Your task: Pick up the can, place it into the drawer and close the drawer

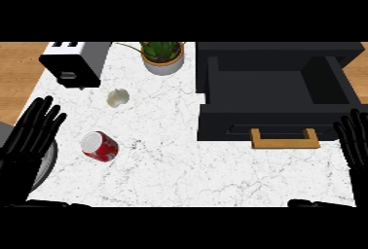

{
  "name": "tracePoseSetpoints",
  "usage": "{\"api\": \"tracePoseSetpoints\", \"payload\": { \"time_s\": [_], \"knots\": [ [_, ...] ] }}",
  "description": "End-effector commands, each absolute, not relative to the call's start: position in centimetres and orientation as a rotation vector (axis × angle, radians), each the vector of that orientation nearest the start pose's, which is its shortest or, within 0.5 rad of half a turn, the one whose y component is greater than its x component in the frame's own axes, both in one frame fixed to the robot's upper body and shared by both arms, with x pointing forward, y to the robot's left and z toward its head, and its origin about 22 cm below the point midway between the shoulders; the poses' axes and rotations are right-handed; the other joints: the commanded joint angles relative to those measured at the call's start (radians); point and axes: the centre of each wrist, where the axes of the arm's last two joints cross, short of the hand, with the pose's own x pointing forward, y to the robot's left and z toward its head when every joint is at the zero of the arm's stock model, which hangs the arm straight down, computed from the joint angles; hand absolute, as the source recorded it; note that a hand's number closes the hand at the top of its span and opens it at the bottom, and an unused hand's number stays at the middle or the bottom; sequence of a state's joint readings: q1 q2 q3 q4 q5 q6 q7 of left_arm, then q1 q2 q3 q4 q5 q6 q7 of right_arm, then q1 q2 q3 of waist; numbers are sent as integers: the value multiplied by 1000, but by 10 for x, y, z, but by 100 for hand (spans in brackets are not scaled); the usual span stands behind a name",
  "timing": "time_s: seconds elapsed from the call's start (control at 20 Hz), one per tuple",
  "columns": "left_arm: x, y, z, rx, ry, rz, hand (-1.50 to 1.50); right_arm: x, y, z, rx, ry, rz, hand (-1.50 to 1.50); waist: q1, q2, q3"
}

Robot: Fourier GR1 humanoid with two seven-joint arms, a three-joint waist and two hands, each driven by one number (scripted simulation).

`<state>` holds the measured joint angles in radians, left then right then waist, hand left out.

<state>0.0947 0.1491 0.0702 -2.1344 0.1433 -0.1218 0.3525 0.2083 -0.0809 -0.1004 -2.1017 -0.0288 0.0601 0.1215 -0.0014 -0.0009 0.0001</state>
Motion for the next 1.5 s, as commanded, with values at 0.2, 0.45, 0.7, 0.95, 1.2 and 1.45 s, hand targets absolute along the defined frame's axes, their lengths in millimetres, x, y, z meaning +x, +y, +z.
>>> {"api": "tracePoseSetpoints", "payload": {
  "time_s": [0.2,0.45,0.7,0.95,1.2,1.45],
  "knots": [
    [213,272,95,26,-1655,-92,-150,184,-275,81,-160,-1786,-5,-150,0,1,0],
    [216,256,80,24,-1651,-107,-150,172,-290,83,-182,-1784,26,-150,-1,1,0],
    [235,273,65,31,-1647,-103,-150,167,-287,83,-190,-1768,26,-150,-2,1,0],
    [221,259,31,45,-1621,-87,-150,153,-285,83,-194,-1772,10,-150,-2,0,0],
    [228,277,25,75,-1623,-86,-150,160,-319,89,-201,-1771,29,-150,-1,0,0],
    [228,310,-1,80,-1602,-76,-150,170,-302,87,-163,-1778,21,-150,-1,1,0]
  ]
}}
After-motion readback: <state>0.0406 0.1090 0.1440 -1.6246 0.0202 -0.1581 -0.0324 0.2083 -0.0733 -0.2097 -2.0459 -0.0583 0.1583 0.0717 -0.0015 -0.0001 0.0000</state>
